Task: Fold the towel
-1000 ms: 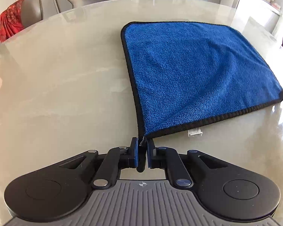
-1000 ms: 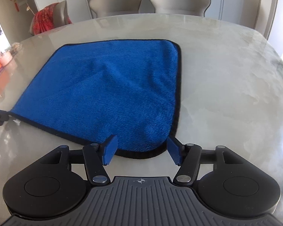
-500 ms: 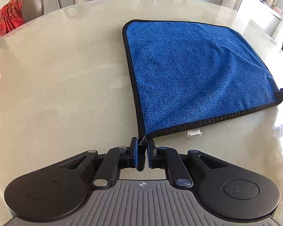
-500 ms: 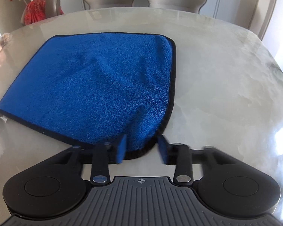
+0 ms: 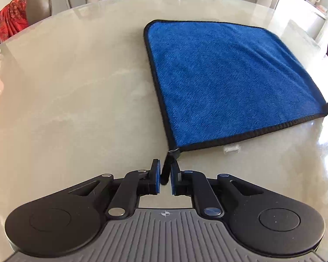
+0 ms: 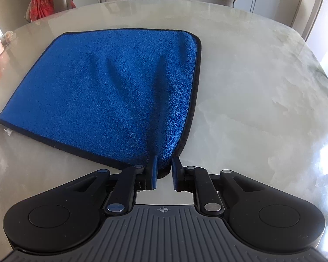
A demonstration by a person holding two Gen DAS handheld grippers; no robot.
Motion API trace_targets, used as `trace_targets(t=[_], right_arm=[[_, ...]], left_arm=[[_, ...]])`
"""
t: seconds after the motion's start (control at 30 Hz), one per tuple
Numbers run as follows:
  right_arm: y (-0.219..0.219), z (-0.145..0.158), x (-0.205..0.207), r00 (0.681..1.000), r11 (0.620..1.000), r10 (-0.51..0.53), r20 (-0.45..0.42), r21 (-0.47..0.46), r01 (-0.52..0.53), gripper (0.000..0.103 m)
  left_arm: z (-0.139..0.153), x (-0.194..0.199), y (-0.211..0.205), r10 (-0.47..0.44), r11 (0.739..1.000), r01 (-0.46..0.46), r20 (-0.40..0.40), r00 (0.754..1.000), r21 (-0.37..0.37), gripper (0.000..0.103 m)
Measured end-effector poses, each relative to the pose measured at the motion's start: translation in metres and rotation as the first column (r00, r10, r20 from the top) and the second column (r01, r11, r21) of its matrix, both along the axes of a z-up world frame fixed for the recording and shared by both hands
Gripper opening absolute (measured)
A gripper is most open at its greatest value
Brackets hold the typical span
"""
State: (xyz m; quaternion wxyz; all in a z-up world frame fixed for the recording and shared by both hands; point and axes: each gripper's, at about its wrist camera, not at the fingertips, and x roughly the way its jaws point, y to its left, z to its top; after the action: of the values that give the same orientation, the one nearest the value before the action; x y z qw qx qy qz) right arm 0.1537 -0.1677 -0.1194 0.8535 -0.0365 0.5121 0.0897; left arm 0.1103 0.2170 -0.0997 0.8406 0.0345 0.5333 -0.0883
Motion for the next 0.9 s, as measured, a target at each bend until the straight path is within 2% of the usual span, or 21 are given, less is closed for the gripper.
trace_targets(t=[0.03,0.07,0.1,0.17,0.3,0.43,0.6,0.67,0.73,0.8,0.87,0.9], right_arm=[[-0.001,0.001,-0.001,1.0,1.0,-0.017,0.007,-0.004,0.017,0.032],[-0.003,0.002,-0.002,0.999,0.999,-0.046,0.016,-0.004,0.046,0.046],[-0.006,0.004,-0.002,0.997,0.998,-0.069,0.022,0.004,0.068,0.053],[-0.011,0.005,-0.003,0.994,0.994,-0.105,0.021,0.04,0.104,0.058],[-0.019,0.005,-0.007,0.989,0.98,-0.15,-0.001,0.132,0.149,0.061],[-0.018,0.003,-0.009,0.986,0.972,-0.167,-0.027,0.165,0.169,0.061],[-0.03,-0.001,-0.003,0.966,0.934,-0.248,-0.068,0.249,0.257,0.063],[-0.035,-0.002,-0.001,0.958,0.918,-0.275,-0.079,0.275,0.286,0.063],[-0.041,-0.003,0.001,0.949,0.9,-0.302,-0.089,0.3,0.315,0.063],[-0.046,-0.004,0.003,0.939,0.881,-0.328,-0.101,0.325,0.343,0.067],[-0.051,-0.006,0.006,0.928,0.86,-0.354,-0.113,0.35,0.371,0.07],[-0.053,-0.006,0.007,0.924,0.853,-0.364,-0.117,0.358,0.381,0.074]], left_arm=[[0.0,0.001,0.001,0.006,1.0,-0.006,-0.003,1.0,-0.011,0.009],[0.0,0.001,0.001,0.007,1.0,-0.007,-0.004,1.0,-0.014,0.009],[0.0,0.001,0.001,0.008,1.0,-0.008,-0.003,1.0,-0.012,0.01],[0.0,0.002,0.001,0.009,1.0,-0.009,-0.003,1.0,-0.011,0.01],[-0.002,0.006,0.001,0.014,1.0,-0.014,-0.004,1.0,-0.016,0.01],[-0.002,0.005,0.004,0.023,1.0,-0.023,-0.001,1.0,-0.017,0.013],[0.005,0.006,0.013,0.053,0.999,-0.053,0.008,0.999,-0.007,0.02],[0.01,0.007,0.017,0.067,0.998,-0.067,0.017,0.998,0.004,0.02],[0.014,0.006,0.019,0.071,0.997,-0.072,0.03,0.997,0.041,0.02],[0.02,0.007,0.019,0.066,0.993,-0.071,0.05,0.997,0.096,0.02],[0.024,0.009,0.018,0.064,0.992,-0.071,0.065,0.996,0.107,0.02],[0.027,0.011,0.016,0.057,0.995,-0.063,0.072,0.996,0.082,0.02]])
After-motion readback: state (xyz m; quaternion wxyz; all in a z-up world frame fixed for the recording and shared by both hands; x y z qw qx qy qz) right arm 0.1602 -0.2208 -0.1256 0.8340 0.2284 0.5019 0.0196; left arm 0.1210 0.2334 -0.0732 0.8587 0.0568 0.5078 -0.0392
